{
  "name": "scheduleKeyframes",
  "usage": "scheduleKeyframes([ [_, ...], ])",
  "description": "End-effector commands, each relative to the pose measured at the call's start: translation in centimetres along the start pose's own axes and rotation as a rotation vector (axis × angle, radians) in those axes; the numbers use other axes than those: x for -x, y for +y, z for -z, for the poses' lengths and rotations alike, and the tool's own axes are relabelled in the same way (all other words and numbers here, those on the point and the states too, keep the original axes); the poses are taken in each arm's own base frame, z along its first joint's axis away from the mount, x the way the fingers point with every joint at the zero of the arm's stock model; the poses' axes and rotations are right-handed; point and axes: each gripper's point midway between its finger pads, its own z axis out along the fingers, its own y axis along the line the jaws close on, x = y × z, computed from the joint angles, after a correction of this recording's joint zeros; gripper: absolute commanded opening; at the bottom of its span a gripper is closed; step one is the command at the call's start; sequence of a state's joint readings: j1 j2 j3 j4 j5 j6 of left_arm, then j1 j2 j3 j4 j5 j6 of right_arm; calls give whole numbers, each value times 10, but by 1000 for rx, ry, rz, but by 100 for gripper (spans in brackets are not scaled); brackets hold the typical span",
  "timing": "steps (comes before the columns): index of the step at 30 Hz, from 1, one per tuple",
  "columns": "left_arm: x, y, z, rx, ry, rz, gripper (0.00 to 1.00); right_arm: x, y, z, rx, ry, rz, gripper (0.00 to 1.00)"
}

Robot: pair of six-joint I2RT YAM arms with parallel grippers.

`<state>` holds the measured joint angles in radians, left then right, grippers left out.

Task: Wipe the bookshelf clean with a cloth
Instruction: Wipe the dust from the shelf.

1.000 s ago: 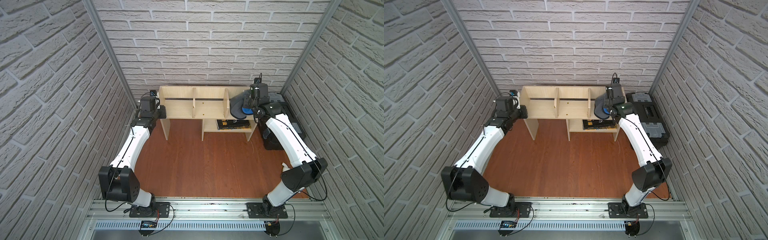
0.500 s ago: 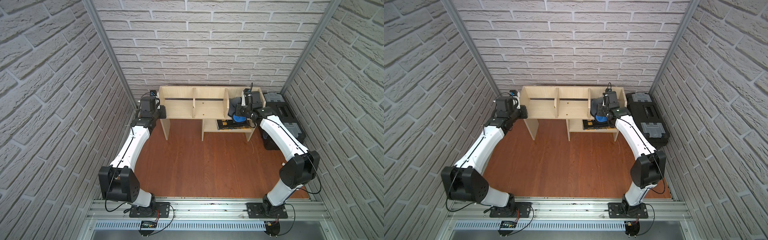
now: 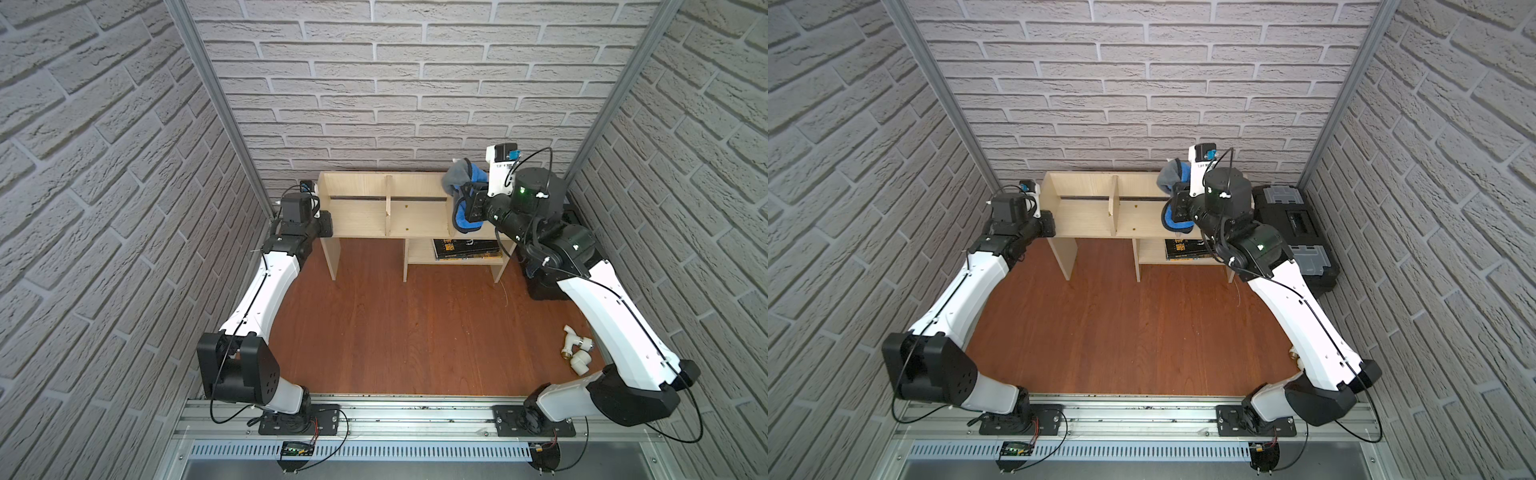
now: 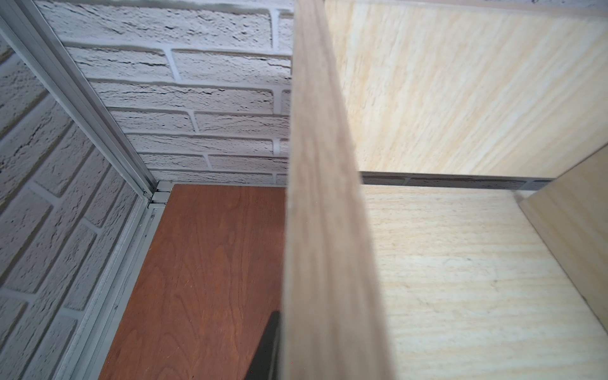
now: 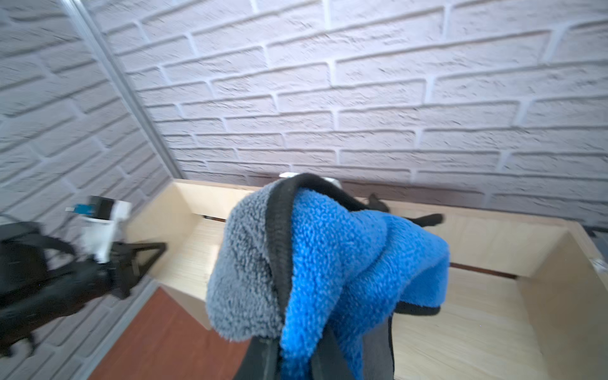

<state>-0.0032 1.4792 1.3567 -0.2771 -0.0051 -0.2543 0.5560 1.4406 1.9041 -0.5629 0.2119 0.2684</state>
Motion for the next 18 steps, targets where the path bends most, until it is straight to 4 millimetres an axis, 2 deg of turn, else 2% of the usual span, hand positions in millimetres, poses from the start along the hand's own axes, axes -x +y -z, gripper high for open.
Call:
scheduleKeyframes([
  [1, -21, -9, -1, -55, 69, 124, 0, -32, 10, -40, -39, 59, 45, 2],
  [4, -21, -8, -1, -53, 69, 122, 0, -64, 15, -76, -84, 128, 65, 3],
  [6, -21, -9, -1, -55, 70, 123, 0, -93, 6, -100, -158, 204, 75, 3],
  [8, -20, -8, 0, -54, 67, 121, 0, -116, -2, -115, -217, 254, 84, 3],
  [10, -20, -9, 0, -53, 66, 122, 0, -137, -9, -124, -254, 283, 86, 14],
  [13, -20, -8, -1, -51, 68, 122, 0, -156, -17, -129, -289, 308, 88, 43],
  [14, -21, -8, -2, -53, 70, 122, 0, -161, -18, -129, -292, 322, 92, 49],
  [18, -22, -8, -2, -52, 72, 122, 0, -163, -12, -115, -281, 326, 114, 60],
])
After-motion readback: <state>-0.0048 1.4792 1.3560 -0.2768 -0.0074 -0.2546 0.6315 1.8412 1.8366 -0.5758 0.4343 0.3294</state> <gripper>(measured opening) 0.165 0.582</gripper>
